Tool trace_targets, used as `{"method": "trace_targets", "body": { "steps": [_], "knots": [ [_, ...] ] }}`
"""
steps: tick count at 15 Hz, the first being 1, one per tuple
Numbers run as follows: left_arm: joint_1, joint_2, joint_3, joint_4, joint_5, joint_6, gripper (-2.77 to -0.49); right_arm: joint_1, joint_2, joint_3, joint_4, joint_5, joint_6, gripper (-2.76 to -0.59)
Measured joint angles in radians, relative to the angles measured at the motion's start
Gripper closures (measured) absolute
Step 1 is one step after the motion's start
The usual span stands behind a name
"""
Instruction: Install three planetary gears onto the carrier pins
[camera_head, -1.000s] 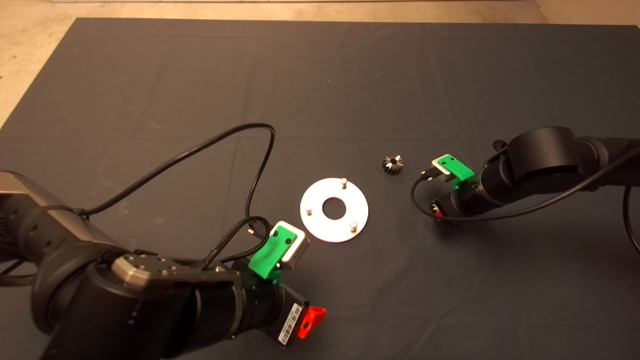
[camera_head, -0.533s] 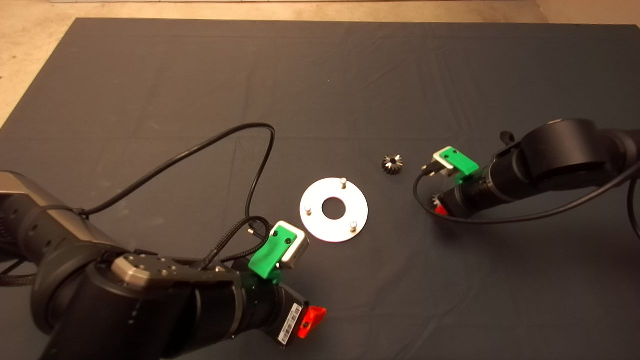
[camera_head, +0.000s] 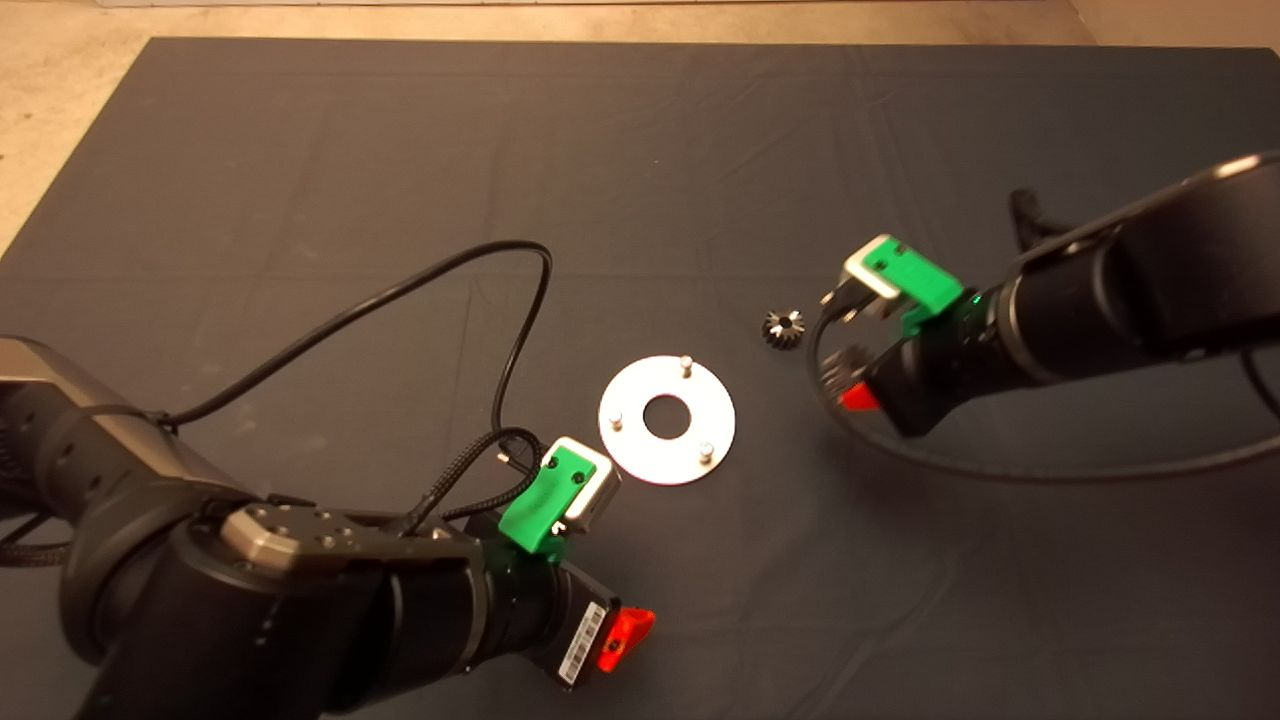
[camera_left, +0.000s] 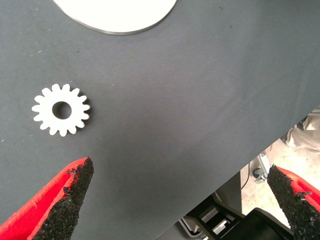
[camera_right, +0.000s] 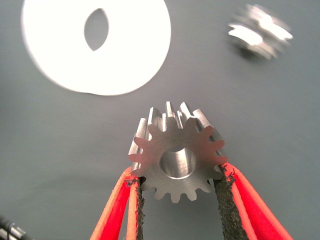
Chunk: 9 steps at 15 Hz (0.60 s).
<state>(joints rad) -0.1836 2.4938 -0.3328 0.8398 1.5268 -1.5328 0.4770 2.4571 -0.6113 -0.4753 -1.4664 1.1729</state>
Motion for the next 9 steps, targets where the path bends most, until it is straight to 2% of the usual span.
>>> {"method": "trace_targets", "body": {
  "steps": [1,2,5,6,8,9],
  "knots": [
    [0.000,-0.001,0.000,0.000,0.000,0.000,-2.51,0.003,0.033,0.000,-0.001,-0.012,0.017,-0.80],
    [0.000,-0.001,0.000,0.000,0.001,0.000,-2.51,0.003,0.050,0.000,-0.001,-0.019,0.026,-0.80],
    [-0.001,0.000,0.000,0.000,0.000,0.000,-2.51,0.003,0.134,0.000,0.000,-0.056,0.034,-0.79],
    [0.000,0.000,0.000,0.000,0.000,0.000,-2.51,0.003,0.168,-0.001,-0.001,-0.062,0.035,-0.79],
    [0.000,-0.001,0.000,0.000,0.000,0.000,-2.51,0.001,0.207,-0.001,-0.001,-0.054,0.036,-0.79],
    [0.000,-0.002,0.000,0.000,0.000,0.000,-2.51,-0.004,0.211,-0.001,-0.001,-0.058,0.037,-0.79]
  ]
}}
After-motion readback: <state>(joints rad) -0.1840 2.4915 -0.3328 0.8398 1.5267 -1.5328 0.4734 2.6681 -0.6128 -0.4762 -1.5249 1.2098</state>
